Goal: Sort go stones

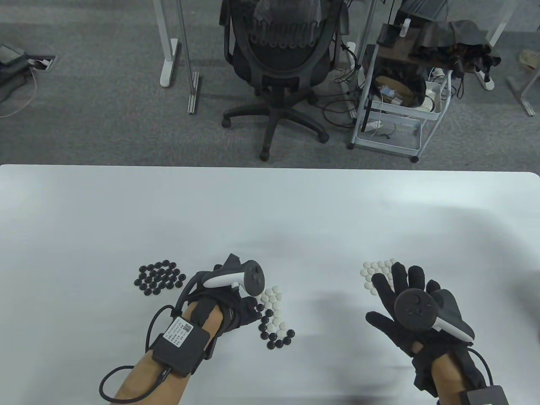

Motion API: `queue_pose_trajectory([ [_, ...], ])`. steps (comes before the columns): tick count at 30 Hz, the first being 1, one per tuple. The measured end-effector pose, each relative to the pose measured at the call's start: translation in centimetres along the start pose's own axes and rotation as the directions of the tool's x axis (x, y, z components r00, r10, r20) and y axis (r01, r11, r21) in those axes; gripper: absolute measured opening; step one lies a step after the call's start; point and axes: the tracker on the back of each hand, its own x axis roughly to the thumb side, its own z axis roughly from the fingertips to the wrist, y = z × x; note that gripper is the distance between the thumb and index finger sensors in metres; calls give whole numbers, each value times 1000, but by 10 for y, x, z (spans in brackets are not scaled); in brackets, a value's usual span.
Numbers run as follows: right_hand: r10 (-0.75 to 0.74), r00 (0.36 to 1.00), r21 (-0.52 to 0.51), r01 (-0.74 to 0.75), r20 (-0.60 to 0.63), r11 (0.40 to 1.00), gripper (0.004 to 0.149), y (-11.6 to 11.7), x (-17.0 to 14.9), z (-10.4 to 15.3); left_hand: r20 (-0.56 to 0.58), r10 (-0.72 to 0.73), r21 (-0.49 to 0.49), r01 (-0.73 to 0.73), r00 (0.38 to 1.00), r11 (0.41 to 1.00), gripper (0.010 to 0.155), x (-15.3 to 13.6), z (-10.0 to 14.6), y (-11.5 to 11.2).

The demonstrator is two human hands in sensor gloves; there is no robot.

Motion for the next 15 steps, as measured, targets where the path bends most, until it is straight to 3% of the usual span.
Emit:
queue_pose_trajectory([
  [4,-1,1000,-4,1,1,1000,79,0,0,0,-37,-41,-36,40,998,999,61,0,-12,-8],
  [8,-5,1000,2,5,-3,1000,79,0,-2,0,-99,-102,-38,99,990,994,60,-13,3,-16],
  [15,-4,1000,12,4,-4,1000,79,1,-2,-1,-265,57,-30,-67,963,997,56,-93,43,-43],
])
